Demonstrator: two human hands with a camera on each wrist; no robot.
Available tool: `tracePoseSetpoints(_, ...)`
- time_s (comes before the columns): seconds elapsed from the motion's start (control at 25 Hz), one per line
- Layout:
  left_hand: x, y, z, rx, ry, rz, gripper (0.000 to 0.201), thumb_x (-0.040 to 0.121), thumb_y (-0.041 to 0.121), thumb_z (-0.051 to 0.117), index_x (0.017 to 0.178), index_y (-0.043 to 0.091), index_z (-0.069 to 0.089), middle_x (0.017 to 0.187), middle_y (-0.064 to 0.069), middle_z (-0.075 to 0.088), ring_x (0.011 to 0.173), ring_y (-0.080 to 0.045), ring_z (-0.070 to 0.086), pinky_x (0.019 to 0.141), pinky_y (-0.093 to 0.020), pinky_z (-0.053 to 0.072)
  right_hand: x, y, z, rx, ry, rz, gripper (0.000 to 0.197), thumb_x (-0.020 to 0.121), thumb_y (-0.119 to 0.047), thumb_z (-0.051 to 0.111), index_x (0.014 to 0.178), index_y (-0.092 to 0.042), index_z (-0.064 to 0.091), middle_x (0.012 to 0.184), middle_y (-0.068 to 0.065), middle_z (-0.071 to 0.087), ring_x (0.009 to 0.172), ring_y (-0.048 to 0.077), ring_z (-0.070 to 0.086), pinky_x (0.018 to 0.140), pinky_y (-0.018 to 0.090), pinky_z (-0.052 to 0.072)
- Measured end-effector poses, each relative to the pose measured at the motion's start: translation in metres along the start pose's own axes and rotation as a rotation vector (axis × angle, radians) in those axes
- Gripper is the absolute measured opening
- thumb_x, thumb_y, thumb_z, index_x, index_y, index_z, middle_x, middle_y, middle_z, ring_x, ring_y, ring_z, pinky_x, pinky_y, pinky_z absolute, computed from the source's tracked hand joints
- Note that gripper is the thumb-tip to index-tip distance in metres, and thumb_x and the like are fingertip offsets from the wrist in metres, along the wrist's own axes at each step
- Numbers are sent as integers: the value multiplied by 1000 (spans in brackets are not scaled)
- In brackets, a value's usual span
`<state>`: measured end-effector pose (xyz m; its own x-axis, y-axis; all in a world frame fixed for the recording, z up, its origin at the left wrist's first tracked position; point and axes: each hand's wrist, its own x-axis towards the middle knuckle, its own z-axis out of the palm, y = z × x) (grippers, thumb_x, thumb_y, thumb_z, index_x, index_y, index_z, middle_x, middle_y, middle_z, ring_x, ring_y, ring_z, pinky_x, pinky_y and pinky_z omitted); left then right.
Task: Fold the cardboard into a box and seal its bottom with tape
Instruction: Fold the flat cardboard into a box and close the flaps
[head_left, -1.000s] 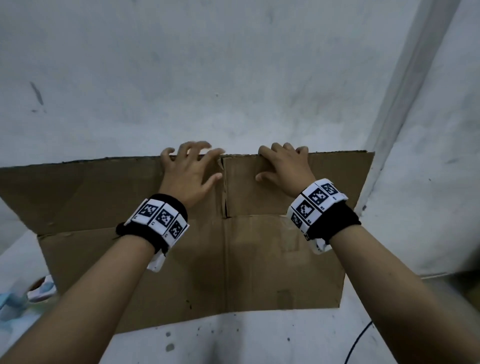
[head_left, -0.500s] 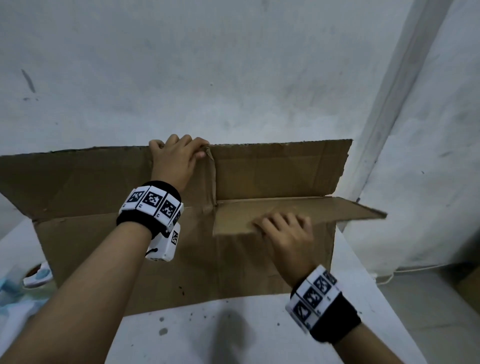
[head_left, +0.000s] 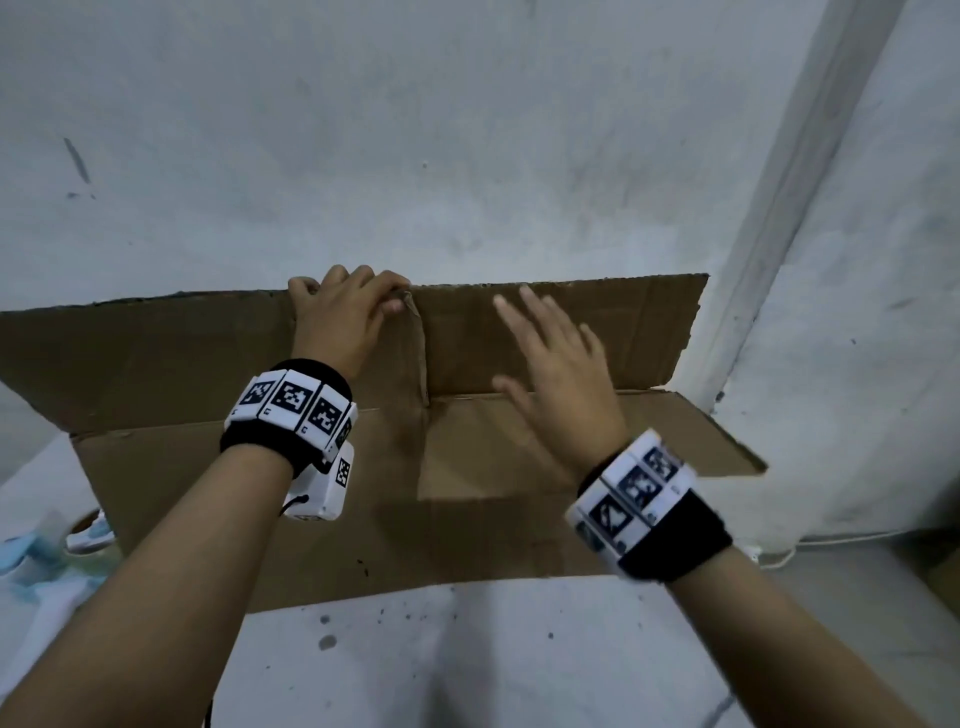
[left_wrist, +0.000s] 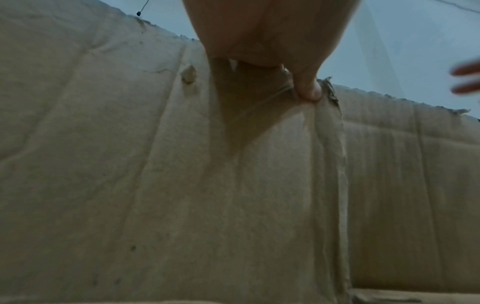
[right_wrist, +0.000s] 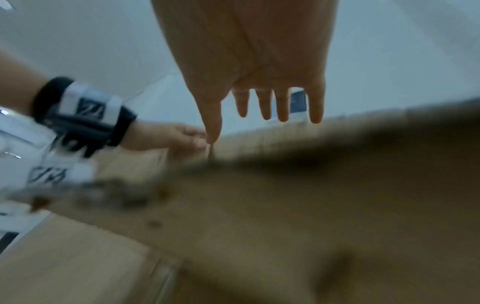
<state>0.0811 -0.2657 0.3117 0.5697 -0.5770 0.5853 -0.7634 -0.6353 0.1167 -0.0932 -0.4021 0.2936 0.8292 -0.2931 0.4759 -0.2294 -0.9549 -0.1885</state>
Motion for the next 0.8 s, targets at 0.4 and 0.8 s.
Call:
tracePoseSetpoints(0.4,-9,-12,-8,102,-61,-52,46,86,38,57,125,13,49,120,-15,52,112,-33,46,93,-42,31,53,9,-23,-358,-455,-127,98,90,-30,58,144,-28,-24,157,9,-21,145,31,-14,115,57,3)
tracePoseSetpoints(0.8,-5,-28,-19,96,-13,-15,47,79,48,59,93,4,54,95,-17,60,94,-32,53,86,-41,28,91,-5,-79,-616,-825,-147,102,85,-35,62,147,-13,-17,159,7,-11,145,25,13,114,39,19)
